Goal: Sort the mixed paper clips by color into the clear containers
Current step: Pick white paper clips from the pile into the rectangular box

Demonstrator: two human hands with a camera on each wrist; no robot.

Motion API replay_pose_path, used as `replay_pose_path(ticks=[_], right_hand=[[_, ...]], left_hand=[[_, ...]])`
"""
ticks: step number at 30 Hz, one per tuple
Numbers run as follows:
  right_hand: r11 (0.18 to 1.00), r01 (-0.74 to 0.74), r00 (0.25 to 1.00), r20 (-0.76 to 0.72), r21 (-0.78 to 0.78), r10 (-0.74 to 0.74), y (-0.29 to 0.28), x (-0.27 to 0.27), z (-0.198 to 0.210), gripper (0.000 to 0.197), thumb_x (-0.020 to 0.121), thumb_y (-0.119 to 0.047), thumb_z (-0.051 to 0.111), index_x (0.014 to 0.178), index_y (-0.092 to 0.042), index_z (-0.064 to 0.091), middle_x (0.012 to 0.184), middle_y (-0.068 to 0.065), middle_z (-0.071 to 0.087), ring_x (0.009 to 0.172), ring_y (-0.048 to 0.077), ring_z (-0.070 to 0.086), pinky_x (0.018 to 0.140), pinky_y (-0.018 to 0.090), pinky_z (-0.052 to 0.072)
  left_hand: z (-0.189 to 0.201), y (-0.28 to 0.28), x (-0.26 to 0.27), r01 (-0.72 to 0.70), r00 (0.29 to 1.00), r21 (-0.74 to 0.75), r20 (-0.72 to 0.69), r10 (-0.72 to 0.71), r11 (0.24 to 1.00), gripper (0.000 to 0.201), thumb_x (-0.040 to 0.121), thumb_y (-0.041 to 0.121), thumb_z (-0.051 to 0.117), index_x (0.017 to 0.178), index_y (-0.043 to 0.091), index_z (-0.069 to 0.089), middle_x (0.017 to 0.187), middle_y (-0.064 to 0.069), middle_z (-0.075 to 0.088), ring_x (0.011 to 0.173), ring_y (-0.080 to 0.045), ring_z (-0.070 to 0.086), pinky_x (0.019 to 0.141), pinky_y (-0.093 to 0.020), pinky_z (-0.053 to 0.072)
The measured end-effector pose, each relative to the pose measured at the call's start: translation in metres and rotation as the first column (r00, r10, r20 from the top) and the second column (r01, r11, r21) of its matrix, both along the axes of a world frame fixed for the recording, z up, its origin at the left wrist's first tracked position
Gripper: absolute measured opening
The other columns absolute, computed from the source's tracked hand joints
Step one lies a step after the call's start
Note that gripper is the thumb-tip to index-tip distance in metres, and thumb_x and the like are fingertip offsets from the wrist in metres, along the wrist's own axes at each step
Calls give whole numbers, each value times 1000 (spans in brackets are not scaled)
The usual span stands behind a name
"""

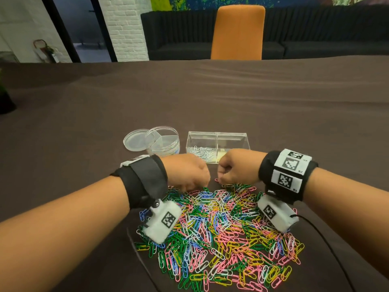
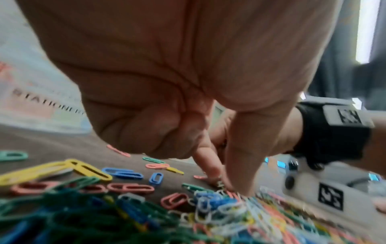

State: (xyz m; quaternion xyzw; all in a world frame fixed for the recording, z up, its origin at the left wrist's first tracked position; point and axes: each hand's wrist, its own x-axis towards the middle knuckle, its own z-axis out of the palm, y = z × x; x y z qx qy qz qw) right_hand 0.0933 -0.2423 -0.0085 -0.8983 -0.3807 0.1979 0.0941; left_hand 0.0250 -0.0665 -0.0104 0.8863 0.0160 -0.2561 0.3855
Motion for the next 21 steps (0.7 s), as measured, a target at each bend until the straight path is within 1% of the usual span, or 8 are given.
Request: replay_pose_path(ticks=[2, 3, 6, 9, 13, 16, 19, 21], right_hand=[[998, -32, 999, 29, -55, 33, 6, -4, -3, 14, 84, -34, 72, 83, -20, 70, 81, -4, 67, 70, 12, 56, 63, 24, 45], [993, -59, 998, 31, -101, 62, 10, -7, -5, 16, 83, -33, 74, 86, -18, 72, 81, -3, 68, 70, 12, 56, 61, 23, 44], [977, -130, 990, 33, -170, 137, 18, -9, -7, 7, 84, -25, 72, 82, -19, 68, 75, -6, 63, 71, 13, 55, 65, 23, 45], [987, -99, 995, -4, -125, 100, 15, -8, -4, 9, 83, -19, 69, 76, -23, 65, 70, -10, 60, 67, 10, 55, 66, 24, 49], [998, 43, 984, -173, 36, -36, -1, 3, 4, 8, 84, -22, 67, 76, -21, 65, 69, -6, 60, 57, 10, 49, 57, 24, 45], [954, 234, 846, -523, 189, -103, -15, 9, 9, 11, 88, -14, 64, 78, -17, 65, 63, 2, 53, 47, 13, 39, 46, 22, 36], [882, 408, 673, -730, 235, -116, -23, 10, 10, 15, 89, -5, 61, 78, -13, 64, 53, -4, 48, 44, 11, 34, 43, 20, 29], [889, 413, 690, -705, 197, -164, -22, 11, 13, 12, 89, -10, 62, 80, -11, 69, 55, -2, 47, 45, 12, 34, 46, 21, 27]], left_hand=[[-1, -1, -2, 144, 969, 348, 139, -203, 926, 21, 76, 35, 80, 80, 19, 67, 63, 9, 58, 61, -11, 53, 59, -23, 43], [-1, -3, -4, 166, 953, 432, 160, -257, 887, 28, 74, 44, 81, 79, 19, 68, 63, 10, 59, 60, -8, 53, 59, -23, 43], [-6, -13, -12, 178, 943, 489, 162, -290, 854, 41, 70, 59, 79, 78, 20, 68, 68, 8, 65, 63, -10, 57, 64, -28, 48], [-10, -20, -16, 208, 928, 504, 168, -332, 838, 34, 74, 53, 79, 76, 21, 68, 73, 7, 68, 70, -13, 63, 67, -29, 52], [-7, -8, -14, 166, 945, 400, 197, -261, 901, 16, 79, 37, 79, 79, 22, 71, 65, 13, 63, 63, -4, 58, 61, -21, 43], [-1, 10, -12, 107, 974, 233, 173, -149, 967, 17, 80, 38, 79, 83, 22, 75, 62, 17, 64, 55, 1, 53, 60, -19, 42], [3, 24, -11, -15, 999, -59, 48, 18, 998, 17, 82, 29, 78, 89, 14, 75, 70, -4, 61, 53, -11, 46, 50, -22, 38], [3, 30, -10, -84, 996, -170, -20, 81, 982, 10, 82, 23, 78, 85, 14, 74, 72, -9, 55, 52, -12, 44, 45, -21, 36]])
